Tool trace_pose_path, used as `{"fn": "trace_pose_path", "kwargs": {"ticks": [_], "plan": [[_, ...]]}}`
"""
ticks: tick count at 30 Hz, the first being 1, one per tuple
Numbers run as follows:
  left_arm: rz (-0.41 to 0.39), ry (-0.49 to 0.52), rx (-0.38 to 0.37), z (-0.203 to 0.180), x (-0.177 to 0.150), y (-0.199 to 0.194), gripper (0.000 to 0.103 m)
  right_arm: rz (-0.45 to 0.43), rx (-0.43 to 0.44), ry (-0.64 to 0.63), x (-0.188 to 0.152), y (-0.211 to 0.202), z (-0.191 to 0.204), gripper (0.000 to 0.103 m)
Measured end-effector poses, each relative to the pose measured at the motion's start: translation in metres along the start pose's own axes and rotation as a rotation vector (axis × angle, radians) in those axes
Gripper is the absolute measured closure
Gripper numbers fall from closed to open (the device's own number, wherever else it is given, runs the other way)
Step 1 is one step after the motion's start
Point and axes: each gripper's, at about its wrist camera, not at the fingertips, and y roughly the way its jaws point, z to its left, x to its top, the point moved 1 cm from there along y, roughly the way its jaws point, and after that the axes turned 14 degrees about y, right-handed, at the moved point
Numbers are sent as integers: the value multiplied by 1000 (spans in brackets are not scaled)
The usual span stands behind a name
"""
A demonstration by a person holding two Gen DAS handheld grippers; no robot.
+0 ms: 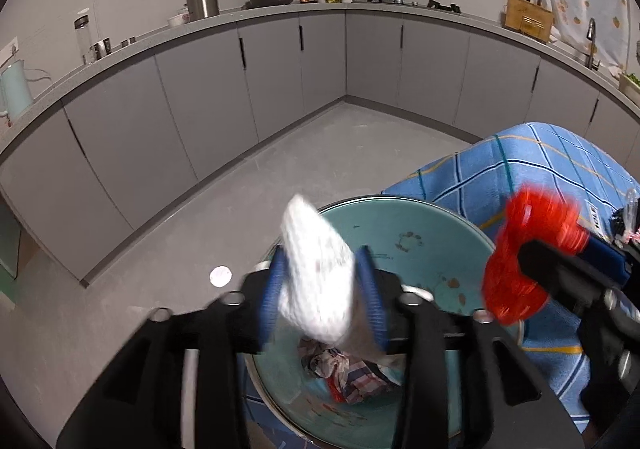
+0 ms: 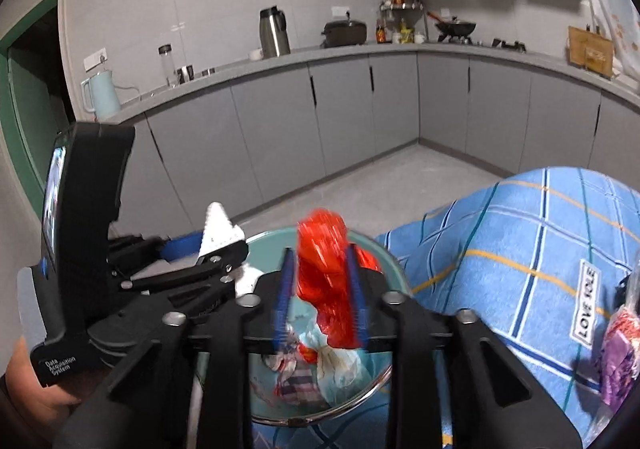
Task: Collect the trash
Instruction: 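Open both tools to drop the foam net and red bag into the bucket, then move both tools back to the trash on the table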
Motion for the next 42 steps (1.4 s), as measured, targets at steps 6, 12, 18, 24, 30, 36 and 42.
{"fn": "trace_pose_path", "kwargs": {"ticks": [6,12,18,24,30,36,42], "plan": [[-4,-4,4,0,-3,-2,52,-6,-13,13,-2,-3,-6,64],[-5,1,14,-2,-5,-2,46,-12,-36,26,-2,-8,-15,62],[-9,1,18,-2,-7,-4,38,-20,-51,27,-4,-14,-18,60],[-18,14,21,-7,-7,-11,30,-30,-60,26,-7,-23,-20,56],[-23,29,28,-12,-8,-19,18,-41,-72,34,-9,-36,-24,52],[-31,51,37,-21,-7,-28,14,-58,-89,39,-10,-48,-31,50],[-38,73,46,-27,-7,-37,12,-70,-92,46,-10,-57,-32,49]]}}
